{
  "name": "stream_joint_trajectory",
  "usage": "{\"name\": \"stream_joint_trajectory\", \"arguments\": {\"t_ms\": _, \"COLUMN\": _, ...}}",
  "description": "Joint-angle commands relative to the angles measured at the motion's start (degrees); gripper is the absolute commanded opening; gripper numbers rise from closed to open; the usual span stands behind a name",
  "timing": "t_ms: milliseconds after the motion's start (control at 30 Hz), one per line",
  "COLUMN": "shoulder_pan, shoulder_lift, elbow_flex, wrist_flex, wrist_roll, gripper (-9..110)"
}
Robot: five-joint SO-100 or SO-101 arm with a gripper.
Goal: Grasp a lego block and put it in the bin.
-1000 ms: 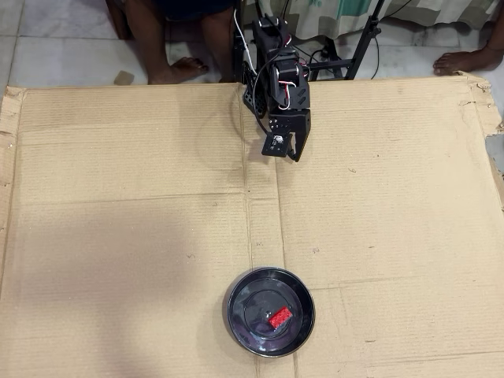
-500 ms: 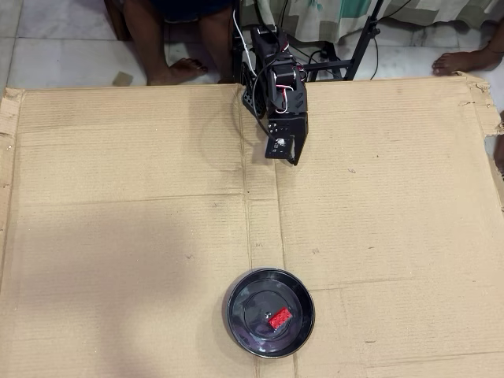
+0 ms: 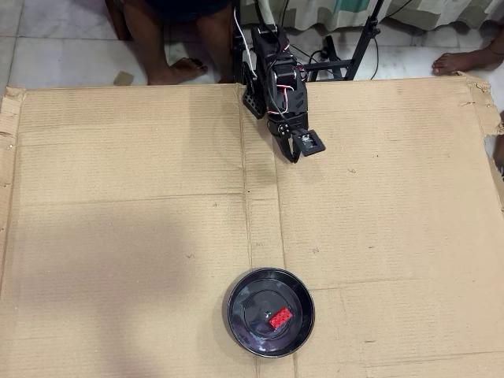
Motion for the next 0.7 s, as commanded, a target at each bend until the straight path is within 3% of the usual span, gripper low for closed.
{"name": "stream_joint_trajectory", "arguments": {"t_ms": 0, "shoulder_pan": 0.53, "shoulder_lift": 1.05, "elbow_flex": 0.79, "wrist_flex": 0.00, "wrist_roll": -8.17, "gripper": 0}}
{"name": "stream_joint_trajectory", "arguments": {"t_ms": 167, "shoulder_pan": 0.44, "shoulder_lift": 1.23, "elbow_flex": 0.79, "wrist_flex": -0.70, "wrist_roll": -21.36, "gripper": 0}}
{"name": "stream_joint_trajectory", "arguments": {"t_ms": 467, "shoulder_pan": 0.53, "shoulder_lift": 1.32, "elbow_flex": 0.79, "wrist_flex": -5.27, "wrist_roll": -31.03, "gripper": 0}}
{"name": "stream_joint_trajectory", "arguments": {"t_ms": 667, "shoulder_pan": 3.34, "shoulder_lift": 1.23, "elbow_flex": 0.79, "wrist_flex": -11.51, "wrist_roll": -45.44, "gripper": 0}}
